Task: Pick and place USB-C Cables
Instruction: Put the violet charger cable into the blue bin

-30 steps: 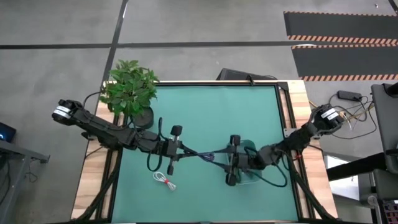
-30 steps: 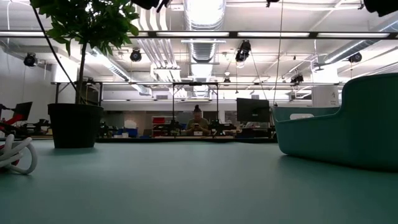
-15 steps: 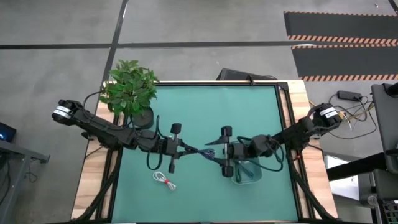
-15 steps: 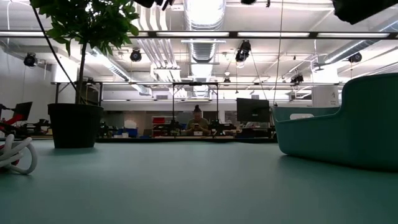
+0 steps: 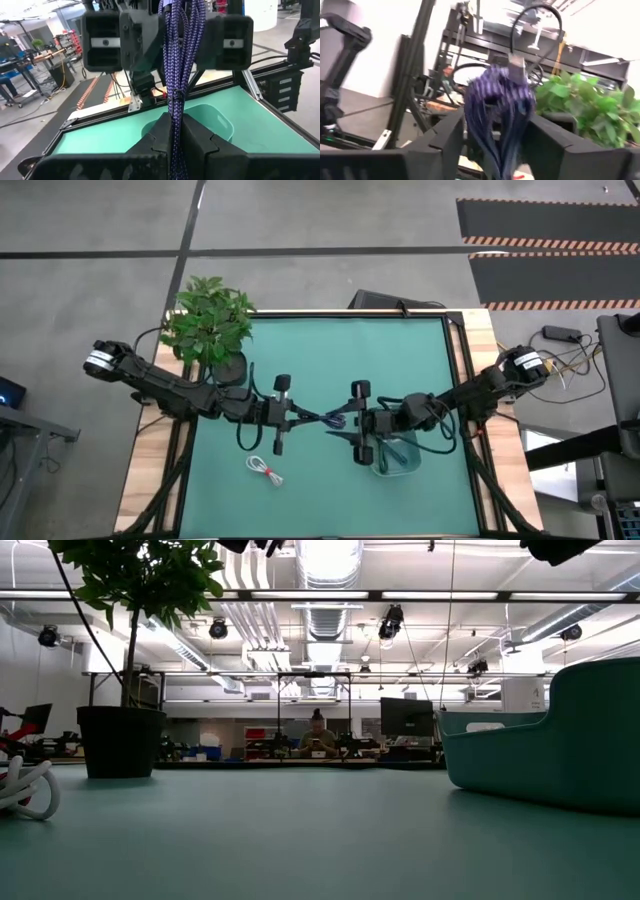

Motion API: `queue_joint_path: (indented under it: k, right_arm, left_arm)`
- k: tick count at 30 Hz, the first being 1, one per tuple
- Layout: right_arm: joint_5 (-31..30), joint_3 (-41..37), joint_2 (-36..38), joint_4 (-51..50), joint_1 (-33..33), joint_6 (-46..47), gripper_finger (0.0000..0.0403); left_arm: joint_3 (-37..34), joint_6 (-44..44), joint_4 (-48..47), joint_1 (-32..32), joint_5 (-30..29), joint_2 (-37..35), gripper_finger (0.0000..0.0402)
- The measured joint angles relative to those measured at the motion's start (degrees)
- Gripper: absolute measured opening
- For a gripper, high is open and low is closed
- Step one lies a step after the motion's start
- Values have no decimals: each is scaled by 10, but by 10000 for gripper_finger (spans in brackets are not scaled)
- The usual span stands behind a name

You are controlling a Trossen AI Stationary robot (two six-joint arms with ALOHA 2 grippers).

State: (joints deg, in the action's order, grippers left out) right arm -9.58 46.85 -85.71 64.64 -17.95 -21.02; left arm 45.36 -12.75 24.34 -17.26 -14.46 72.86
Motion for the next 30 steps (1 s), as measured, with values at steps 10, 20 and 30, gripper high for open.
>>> queue_joint_path:
  k: [10, 20, 30]
  right_arm:
    - [-26, 5, 0, -26, 1, -1, 24]
    - [-25, 5, 0, -37, 1, 4, 24]
    - [-25, 5, 20, -82, 1, 27, 24]
  left_arm:
    - [0, -1, 4, 0, 1, 0, 11]
    - [0, 5, 7, 1, 2, 0, 55]
    - [0, 4, -13, 1, 1, -2, 154]
